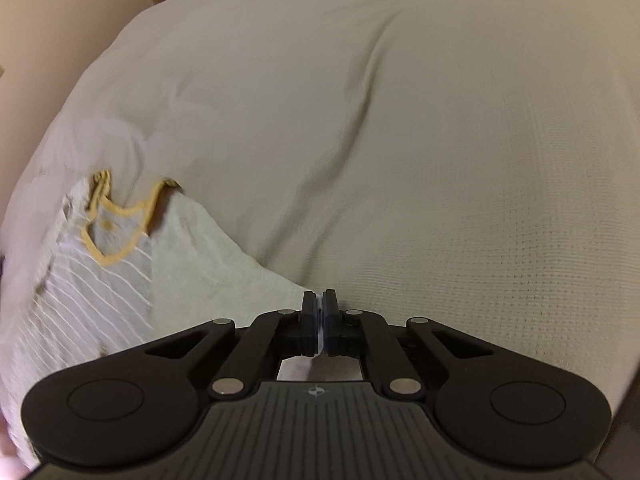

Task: Fold clothes
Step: 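Grasp the white sleeve with the left gripper and fold it over the shirt body, then open the left gripper on the sleeve and raise both grippers above the shirt, then grasp the shirt's side edge with both grippers and fold it over lengthwise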

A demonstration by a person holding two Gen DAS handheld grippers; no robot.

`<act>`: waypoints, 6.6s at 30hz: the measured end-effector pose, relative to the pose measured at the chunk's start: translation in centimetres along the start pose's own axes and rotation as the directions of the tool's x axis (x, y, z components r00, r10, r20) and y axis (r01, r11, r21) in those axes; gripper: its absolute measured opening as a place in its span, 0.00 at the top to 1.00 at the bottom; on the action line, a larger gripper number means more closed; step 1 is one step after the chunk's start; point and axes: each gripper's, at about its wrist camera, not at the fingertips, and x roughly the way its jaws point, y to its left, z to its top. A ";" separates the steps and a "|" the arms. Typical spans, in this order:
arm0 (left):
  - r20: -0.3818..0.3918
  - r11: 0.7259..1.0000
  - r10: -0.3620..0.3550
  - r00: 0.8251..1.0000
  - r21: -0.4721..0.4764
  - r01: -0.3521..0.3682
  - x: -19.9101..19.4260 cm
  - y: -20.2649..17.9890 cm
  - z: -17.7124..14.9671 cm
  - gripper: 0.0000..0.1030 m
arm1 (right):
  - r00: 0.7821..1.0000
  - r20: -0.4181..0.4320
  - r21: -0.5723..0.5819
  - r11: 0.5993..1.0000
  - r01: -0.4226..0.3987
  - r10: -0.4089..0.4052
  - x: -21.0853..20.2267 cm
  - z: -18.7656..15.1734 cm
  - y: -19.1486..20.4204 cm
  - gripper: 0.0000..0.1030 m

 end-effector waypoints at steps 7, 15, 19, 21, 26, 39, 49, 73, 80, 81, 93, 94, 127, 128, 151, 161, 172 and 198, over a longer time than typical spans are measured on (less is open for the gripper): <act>0.018 0.617 -0.029 0.999 -0.786 0.032 -0.8 9.2 -0.9 0.99 | 0.994 0.037 -0.089 0.991 -0.102 0.106 0.4 2.3 5.0 0.87; -0.004 0.427 -0.001 1.000 -0.904 -0.003 -2.3 12.2 -3.8 0.99 | 0.993 0.049 -0.154 0.983 -0.102 0.110 1.0 2.5 6.3 0.68; -0.004 0.401 0.023 1.000 -0.916 -0.013 -2.7 11.9 -4.1 0.99 | 0.997 -0.009 -0.253 0.965 -0.071 0.071 2.3 1.1 6.0 0.64; -0.023 0.424 0.039 0.999 -0.905 -0.037 -2.6 11.6 -4.2 1.00 | 0.998 -0.028 -0.362 0.930 -0.063 0.056 3.1 0.5 6.7 0.63; -0.061 0.580 0.052 0.997 -0.811 -0.079 -2.2 10.9 -3.9 0.98 | 0.998 -0.055 -0.500 0.864 -0.061 0.039 4.0 0.2 7.8 0.63; -0.053 0.716 0.027 0.998 -0.696 -0.056 -0.6 9.8 -1.6 1.00 | 0.995 -0.099 -0.678 0.730 -0.079 0.015 5.5 1.2 9.6 0.64; -0.043 0.685 0.035 0.998 -0.726 -0.055 -1.4 10.3 -2.8 0.93 | 0.989 -0.149 -0.774 0.619 -0.132 0.025 6.4 1.4 11.0 0.65; -0.014 0.679 0.073 0.997 -0.732 -0.060 -1.4 10.4 -2.8 0.99 | 0.981 -0.194 -0.815 0.559 -0.156 -0.010 7.9 0.4 11.5 1.00; -0.082 0.621 0.053 0.995 -0.778 -0.097 -0.3 10.8 -4.1 0.99 | 0.992 -0.121 -0.774 0.622 -0.118 0.038 7.5 1.9 11.6 1.00; -0.085 0.618 0.048 0.995 -0.780 -0.096 -0.3 11.0 -4.2 0.98 | 0.992 -0.119 -0.787 0.607 -0.111 0.026 7.9 1.8 11.9 1.00; -0.043 0.738 0.082 0.996 -0.668 -0.090 -2.5 9.4 -2.7 0.95 | 0.996 0.017 -0.611 0.790 -0.055 0.083 3.6 -0.8 10.1 0.87; -0.052 0.751 0.066 0.996 -0.655 -0.084 -1.8 9.3 -2.5 0.95 | 0.996 -0.002 -0.601 0.796 -0.069 0.085 3.7 -1.5 10.0 0.87; -0.300 0.799 0.479 0.825 -0.240 -0.551 -38.4 4.9 -7.9 0.31 | 0.983 -0.038 -0.438 0.881 -0.179 0.181 -15.6 -24.9 20.2 0.46; -0.315 0.804 0.490 0.813 -0.197 -0.561 -39.3 5.1 -8.7 0.29 | 0.981 -0.038 -0.452 0.873 -0.185 0.188 -16.1 -25.7 20.9 0.45; -0.290 0.606 0.378 0.879 0.796 0.002 -41.1 20.0 -27.5 0.45 | 0.996 -0.012 -0.269 0.960 0.081 -0.088 -12.1 -42.0 36.2 0.41; -0.255 0.441 0.396 0.882 0.895 0.061 -39.4 22.0 -29.0 0.90 | 0.986 -0.019 -0.260 0.953 0.155 -0.165 -10.9 -45.3 39.4 0.40; -0.378 0.790 0.238 0.895 0.611 0.048 -39.8 25.3 -19.7 0.98 | 0.937 0.156 -0.614 0.712 0.341 -0.314 -4.5 -52.8 43.9 0.26; -0.372 0.635 0.123 0.920 0.742 0.215 -44.7 25.0 -14.3 0.99 | 0.939 0.161 -0.762 0.566 0.315 -0.305 -9.9 -46.8 41.3 1.00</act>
